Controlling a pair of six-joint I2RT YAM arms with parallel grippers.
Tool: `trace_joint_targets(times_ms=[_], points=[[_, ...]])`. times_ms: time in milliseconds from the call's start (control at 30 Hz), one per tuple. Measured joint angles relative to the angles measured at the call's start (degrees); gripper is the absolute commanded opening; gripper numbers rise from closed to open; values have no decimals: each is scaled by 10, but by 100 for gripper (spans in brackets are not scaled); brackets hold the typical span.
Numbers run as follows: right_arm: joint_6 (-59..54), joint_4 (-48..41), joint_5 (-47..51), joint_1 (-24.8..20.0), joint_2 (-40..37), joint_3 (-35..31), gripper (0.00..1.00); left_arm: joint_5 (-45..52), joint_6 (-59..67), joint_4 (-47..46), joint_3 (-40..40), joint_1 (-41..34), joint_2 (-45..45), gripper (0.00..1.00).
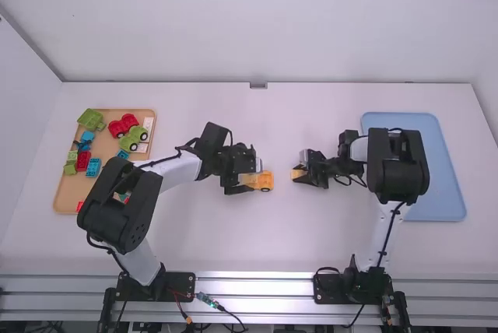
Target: Assemble lego blocks to make yellow taxi
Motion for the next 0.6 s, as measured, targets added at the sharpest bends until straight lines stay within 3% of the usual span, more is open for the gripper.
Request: trace_joint_targets(times_ms=[200, 367, 600], points=[[-4, -39, 0, 0, 0, 6, 29, 0, 0, 15, -2, 0, 0, 99], [-46, -118, -1, 0, 0, 36, 24, 30, 0, 119, -57, 13, 0, 99], [-71, -158, -24, 0, 0, 67, 20, 61, -35, 258, -155, 35, 0, 99]])
